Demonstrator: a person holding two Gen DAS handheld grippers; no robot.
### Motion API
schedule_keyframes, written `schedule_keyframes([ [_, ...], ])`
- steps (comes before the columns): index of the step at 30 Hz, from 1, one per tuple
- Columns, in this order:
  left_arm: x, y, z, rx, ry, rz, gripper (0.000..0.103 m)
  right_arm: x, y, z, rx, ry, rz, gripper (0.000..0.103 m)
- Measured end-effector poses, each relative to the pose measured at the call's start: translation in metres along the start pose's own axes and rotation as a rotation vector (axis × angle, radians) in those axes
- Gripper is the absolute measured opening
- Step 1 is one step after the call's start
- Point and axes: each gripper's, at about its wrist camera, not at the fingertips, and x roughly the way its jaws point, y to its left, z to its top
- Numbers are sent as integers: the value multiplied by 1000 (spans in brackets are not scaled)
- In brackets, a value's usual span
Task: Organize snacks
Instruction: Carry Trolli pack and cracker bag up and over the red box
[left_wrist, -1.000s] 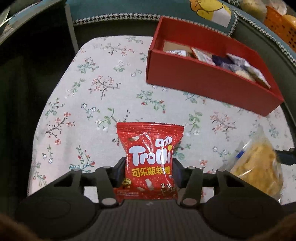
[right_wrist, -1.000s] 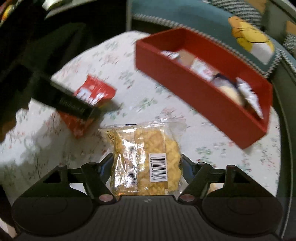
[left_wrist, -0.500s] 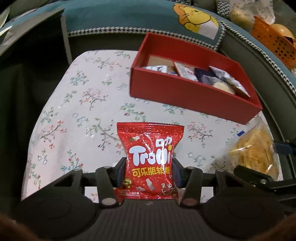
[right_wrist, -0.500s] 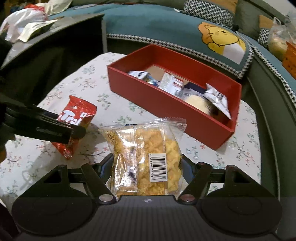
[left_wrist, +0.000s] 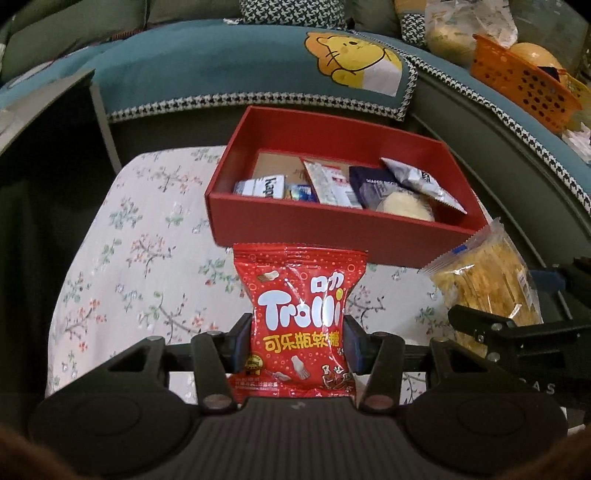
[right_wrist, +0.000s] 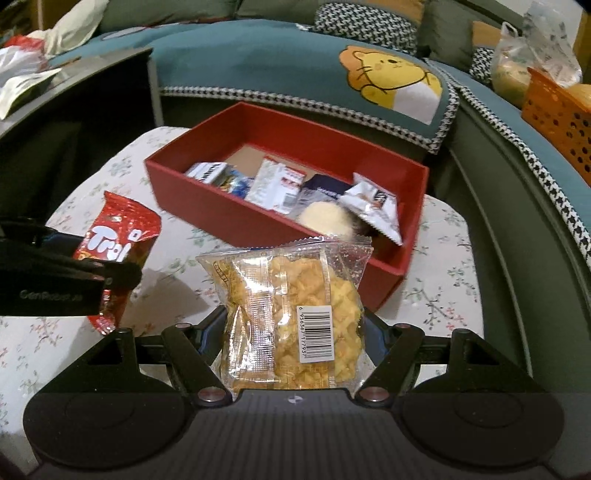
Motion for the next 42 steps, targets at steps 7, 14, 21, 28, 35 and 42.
schedule_keyframes([
  [7,4,-10,6,12,-12,7,57,4,-8,1,7,-6,-29,78],
  [14,2,-15,10,21,-31,5,57,0,-12,5,23,-28,-38,78],
  [21,0,-16,15,16,-45,-2,57,0,-15,9,38,-40,-36,78],
  [28,-3,-21,17,33,-61,3,57,0,-13,11,38,-51,-33,78],
  [35,-4,-23,18,39,-68,2,57,-1,-15,14,50,-61,-33,78],
  [42,-5,-26,21,43,-79,1,57,-3,-16,15,61,-72,-33,78],
])
